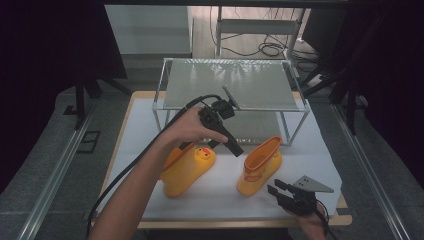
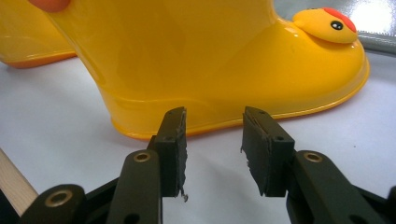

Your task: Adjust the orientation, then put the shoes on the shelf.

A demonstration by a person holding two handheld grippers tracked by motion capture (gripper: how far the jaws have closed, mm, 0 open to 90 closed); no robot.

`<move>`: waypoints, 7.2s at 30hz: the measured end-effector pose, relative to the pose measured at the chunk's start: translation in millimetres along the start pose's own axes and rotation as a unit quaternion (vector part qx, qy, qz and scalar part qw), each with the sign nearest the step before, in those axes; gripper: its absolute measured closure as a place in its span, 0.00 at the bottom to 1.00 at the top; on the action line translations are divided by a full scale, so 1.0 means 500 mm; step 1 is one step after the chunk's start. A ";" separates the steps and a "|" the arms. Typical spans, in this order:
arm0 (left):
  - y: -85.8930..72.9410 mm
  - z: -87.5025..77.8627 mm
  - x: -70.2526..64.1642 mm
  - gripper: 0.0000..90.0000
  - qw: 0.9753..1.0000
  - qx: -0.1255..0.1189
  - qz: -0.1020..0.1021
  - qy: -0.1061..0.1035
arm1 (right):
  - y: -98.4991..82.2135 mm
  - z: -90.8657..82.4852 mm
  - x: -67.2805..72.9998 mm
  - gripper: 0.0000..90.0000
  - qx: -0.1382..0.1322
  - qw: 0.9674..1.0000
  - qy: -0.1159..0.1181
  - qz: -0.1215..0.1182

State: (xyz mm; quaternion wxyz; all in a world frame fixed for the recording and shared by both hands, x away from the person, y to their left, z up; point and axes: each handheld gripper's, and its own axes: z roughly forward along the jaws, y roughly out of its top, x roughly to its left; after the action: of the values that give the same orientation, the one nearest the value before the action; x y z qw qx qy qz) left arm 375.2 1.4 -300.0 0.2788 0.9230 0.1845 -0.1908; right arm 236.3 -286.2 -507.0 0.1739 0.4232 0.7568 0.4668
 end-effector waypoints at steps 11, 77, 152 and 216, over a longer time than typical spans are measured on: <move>0.047 0.036 0.013 0.48 1.000 0.010 -0.011 0.006 | -0.003 -0.007 -0.017 0.65 0.000 1.000 -0.011 0.011; -0.039 -0.017 0.001 0.98 0.991 0.003 -0.080 0.105 | -0.005 -0.008 -0.018 0.65 -0.003 1.000 -0.014 0.016; -0.260 -0.104 0.010 0.37 0.986 -0.056 -0.121 0.105 | -0.004 -0.001 -0.022 0.64 -0.002 1.000 -0.015 0.022; -0.231 -0.027 0.000 0.91 0.975 -0.001 -0.134 0.178 | -0.001 0.001 -0.023 0.64 -0.002 1.000 -0.017 0.024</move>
State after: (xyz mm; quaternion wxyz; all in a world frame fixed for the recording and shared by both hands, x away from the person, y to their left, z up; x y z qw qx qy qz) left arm 327.0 98.9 -340.7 0.2142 0.9089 0.3529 -0.0590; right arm 243.3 -295.3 -509.2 0.1766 0.4491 0.7420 0.4653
